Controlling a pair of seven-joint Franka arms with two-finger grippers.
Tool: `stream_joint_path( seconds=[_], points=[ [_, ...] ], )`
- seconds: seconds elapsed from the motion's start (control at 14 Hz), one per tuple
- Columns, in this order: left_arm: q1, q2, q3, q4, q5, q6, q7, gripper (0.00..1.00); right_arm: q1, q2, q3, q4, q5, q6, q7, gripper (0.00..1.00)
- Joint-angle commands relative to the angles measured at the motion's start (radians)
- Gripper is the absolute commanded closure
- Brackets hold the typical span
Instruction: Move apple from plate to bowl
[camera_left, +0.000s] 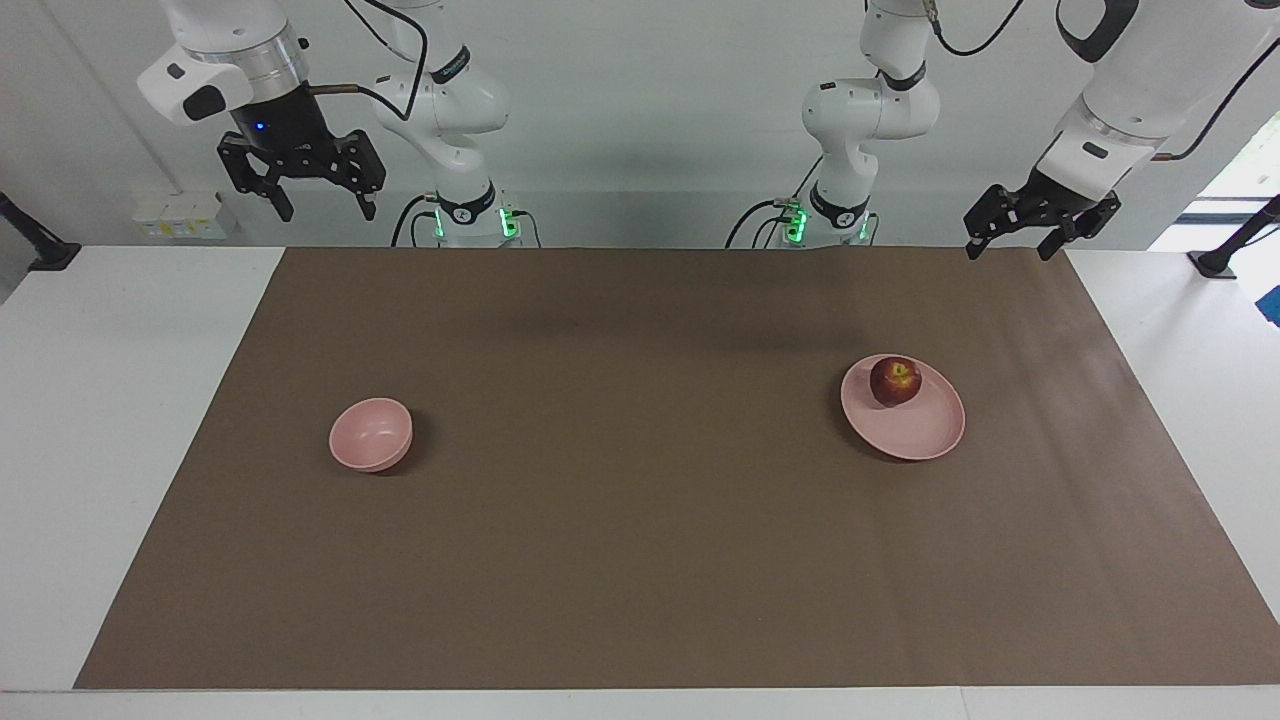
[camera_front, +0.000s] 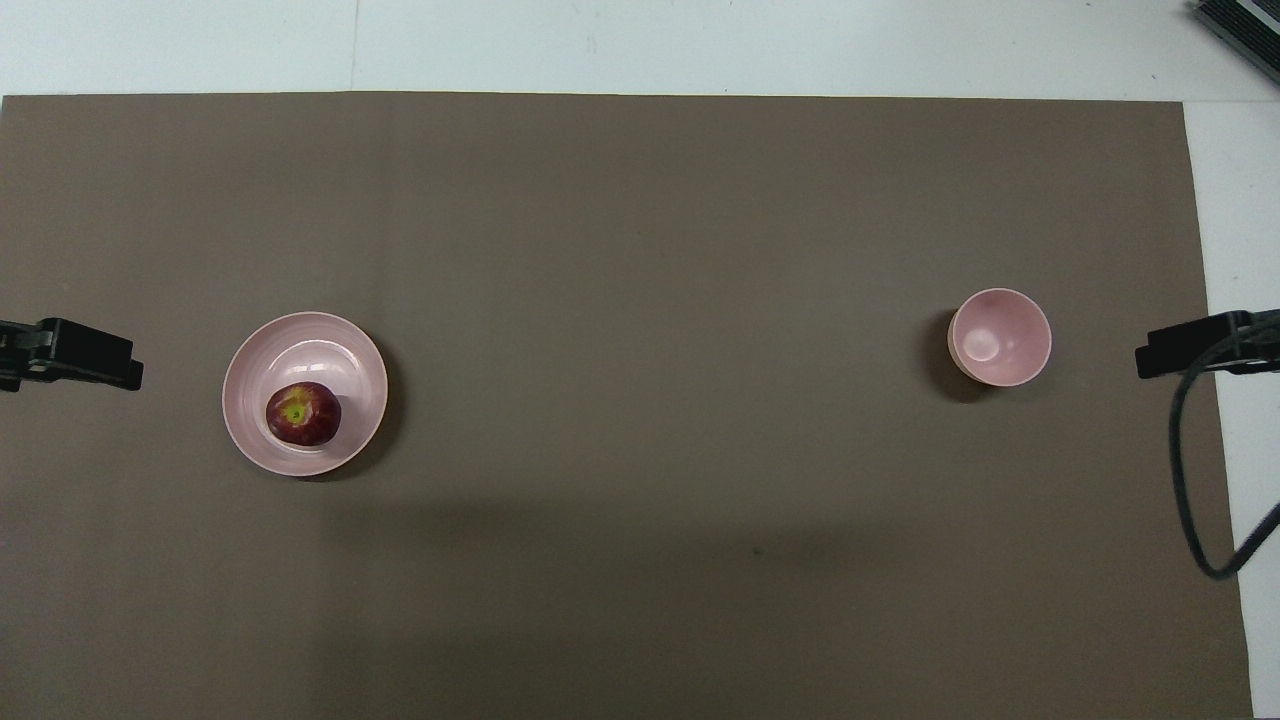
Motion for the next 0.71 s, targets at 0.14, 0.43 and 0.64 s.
stream_joint_path(
  seconds=[0.14,0.43,0.64],
  points=[
    [-0.011,-0.02,-0.001,-0.022,0.0,0.019,-0.008,0.0,-0.008,-0.014,0.002,-0.054,0.004,0.076,-0.021,0.0],
    [-0.009,-0.015,-0.001,-0.015,-0.007,0.021,-0.009,0.0,-0.008,-0.022,0.002,-0.06,0.004,0.05,-0.024,0.0],
    [0.003,-0.017,0.001,-0.011,-0.007,0.021,-0.009,0.0,-0.008,-0.02,-0.001,-0.057,0.004,0.05,-0.023,0.0]
  ],
)
